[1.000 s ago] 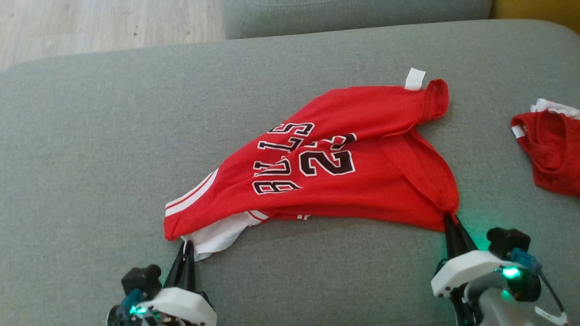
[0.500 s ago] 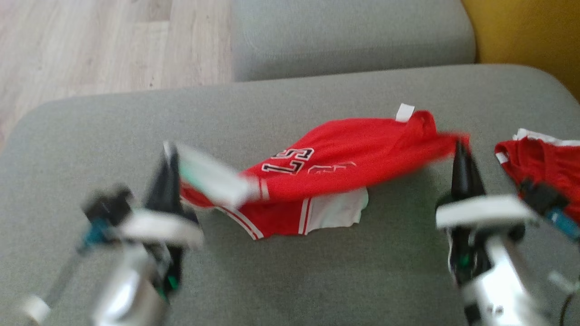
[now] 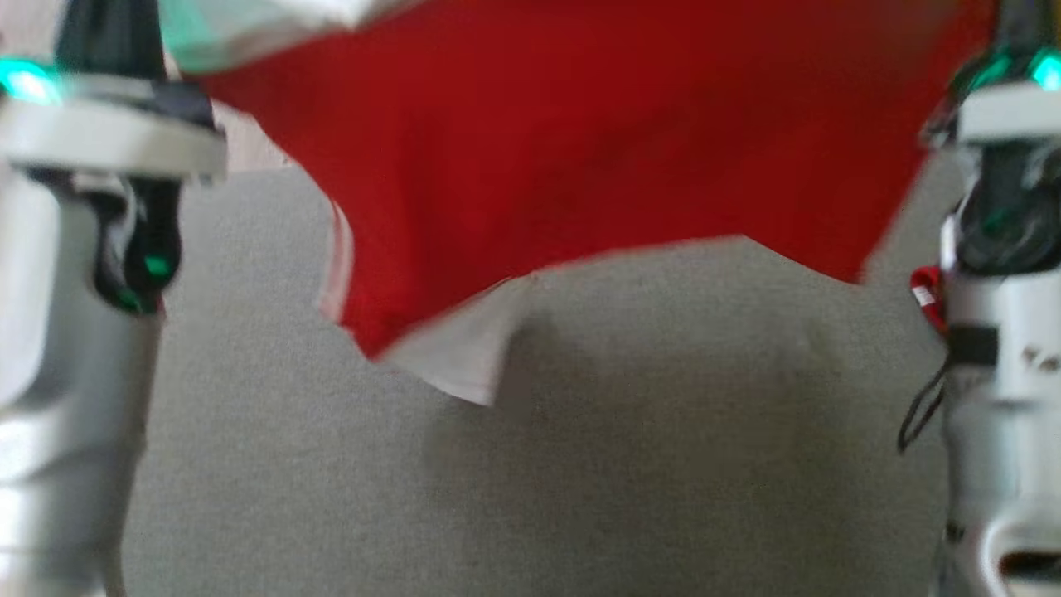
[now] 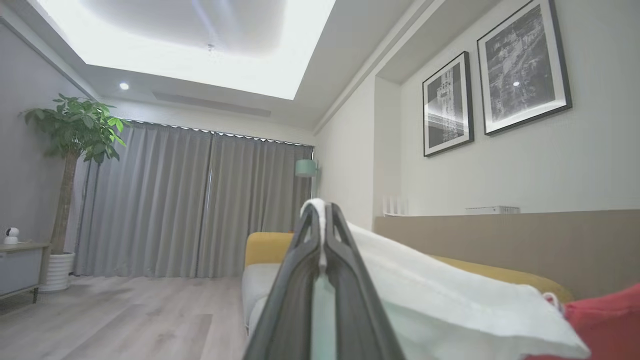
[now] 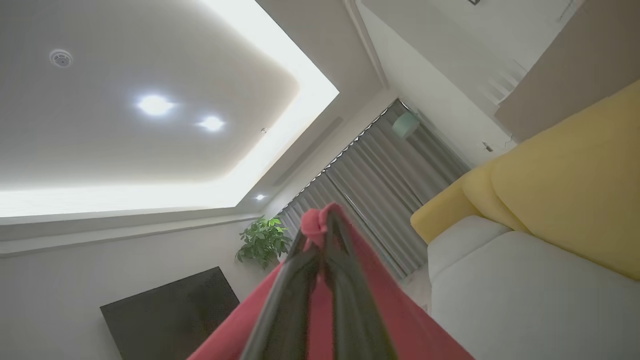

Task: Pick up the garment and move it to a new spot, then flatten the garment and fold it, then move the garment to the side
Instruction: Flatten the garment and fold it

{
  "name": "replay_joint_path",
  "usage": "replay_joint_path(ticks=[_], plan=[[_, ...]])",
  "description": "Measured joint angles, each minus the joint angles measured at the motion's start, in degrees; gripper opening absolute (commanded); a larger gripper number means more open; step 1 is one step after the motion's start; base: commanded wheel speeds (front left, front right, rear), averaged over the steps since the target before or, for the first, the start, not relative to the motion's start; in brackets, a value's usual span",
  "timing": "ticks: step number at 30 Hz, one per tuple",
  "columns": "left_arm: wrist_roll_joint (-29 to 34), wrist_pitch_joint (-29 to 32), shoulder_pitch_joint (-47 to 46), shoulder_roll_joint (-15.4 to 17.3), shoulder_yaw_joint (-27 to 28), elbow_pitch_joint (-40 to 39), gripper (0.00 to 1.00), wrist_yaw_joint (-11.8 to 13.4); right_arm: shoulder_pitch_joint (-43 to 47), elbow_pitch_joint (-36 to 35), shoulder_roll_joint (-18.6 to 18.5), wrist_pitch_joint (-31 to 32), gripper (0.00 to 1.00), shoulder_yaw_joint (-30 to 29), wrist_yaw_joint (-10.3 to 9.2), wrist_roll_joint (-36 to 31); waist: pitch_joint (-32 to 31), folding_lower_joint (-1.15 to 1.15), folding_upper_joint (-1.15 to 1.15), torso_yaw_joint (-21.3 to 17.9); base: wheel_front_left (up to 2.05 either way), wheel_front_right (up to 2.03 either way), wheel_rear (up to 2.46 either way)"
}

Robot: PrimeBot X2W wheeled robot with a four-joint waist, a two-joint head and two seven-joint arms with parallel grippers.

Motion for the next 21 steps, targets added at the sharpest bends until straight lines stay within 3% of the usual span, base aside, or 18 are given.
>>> replay_joint_path(ticks=[4, 8, 15, 21], plan=[[1.0, 4.2, -5.6, 0.1, -0.5, -0.2, 0.00, 1.5, -6.1, 0.5, 0.2, 3.7, 0.00, -3.4, 0.00, -3.6, 2.3, 0.00, 0.00, 0.2, 0.00, 0.00, 0.00], [2.6, 4.8, -10.4, -0.1, -1.4, 3.9, 0.00, 2.7, -13.3, 6.4, 0.3, 4.2, 0.00, -6.7, 0.00, -7.8, 6.7, 0.01, 0.00, 0.3, 0.00, 0.00, 0.00], [9.1, -5.9, -22.1, -1.3, -1.4, 18.2, 0.00, 7.1, -29.0, 18.1, 0.6, -4.8, 0.00, -3.6, 0.00, -14.2, 15.6, 0.02, 0.00, 0.5, 0.00, 0.00, 0.00], [12.5, -12.1, -34.4, -2.4, -0.2, 25.7, 0.00, 8.4, -39.9, 28.4, 0.6, -11.8, 0.00, -3.4, 0.00, -16.4, 21.2, 0.02, 0.00, 0.9, 0.00, 0.00, 0.00]])
